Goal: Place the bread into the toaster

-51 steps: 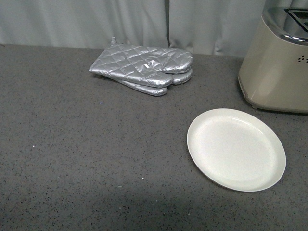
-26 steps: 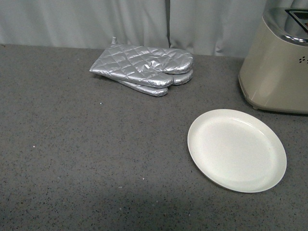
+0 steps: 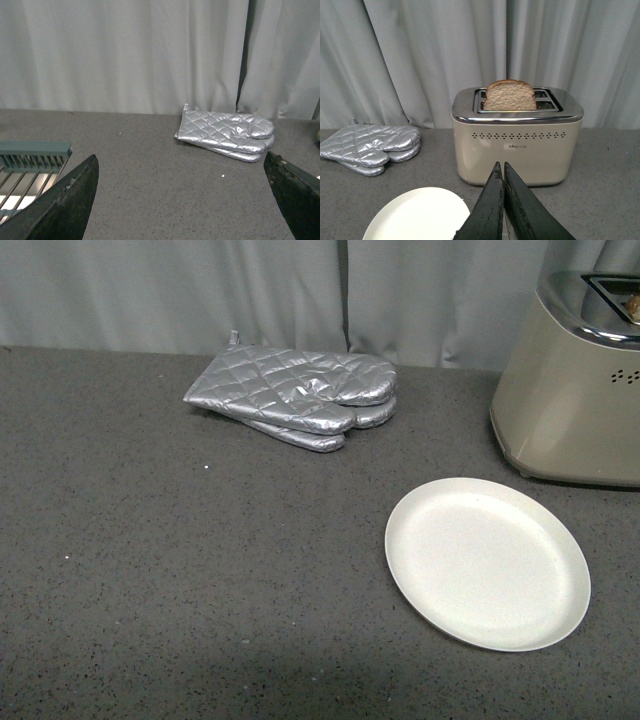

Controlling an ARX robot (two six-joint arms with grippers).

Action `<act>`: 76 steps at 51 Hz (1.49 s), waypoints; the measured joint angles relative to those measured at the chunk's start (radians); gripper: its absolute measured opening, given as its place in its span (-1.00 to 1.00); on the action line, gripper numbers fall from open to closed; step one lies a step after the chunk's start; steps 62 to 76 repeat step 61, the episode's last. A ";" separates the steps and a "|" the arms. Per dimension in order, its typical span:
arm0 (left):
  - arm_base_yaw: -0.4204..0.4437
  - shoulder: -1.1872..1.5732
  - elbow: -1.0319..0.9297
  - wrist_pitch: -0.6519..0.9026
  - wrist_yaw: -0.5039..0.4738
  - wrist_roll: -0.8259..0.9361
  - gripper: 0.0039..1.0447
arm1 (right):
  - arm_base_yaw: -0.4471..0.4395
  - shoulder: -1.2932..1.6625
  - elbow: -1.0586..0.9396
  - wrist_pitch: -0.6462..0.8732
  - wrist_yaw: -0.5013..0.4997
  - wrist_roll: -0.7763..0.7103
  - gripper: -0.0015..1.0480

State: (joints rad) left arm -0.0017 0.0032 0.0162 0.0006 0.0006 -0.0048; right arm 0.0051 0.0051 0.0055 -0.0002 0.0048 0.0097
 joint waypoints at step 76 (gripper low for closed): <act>0.000 0.000 0.000 0.000 -0.001 0.000 0.88 | -0.003 -0.001 0.000 0.000 -0.004 -0.006 0.82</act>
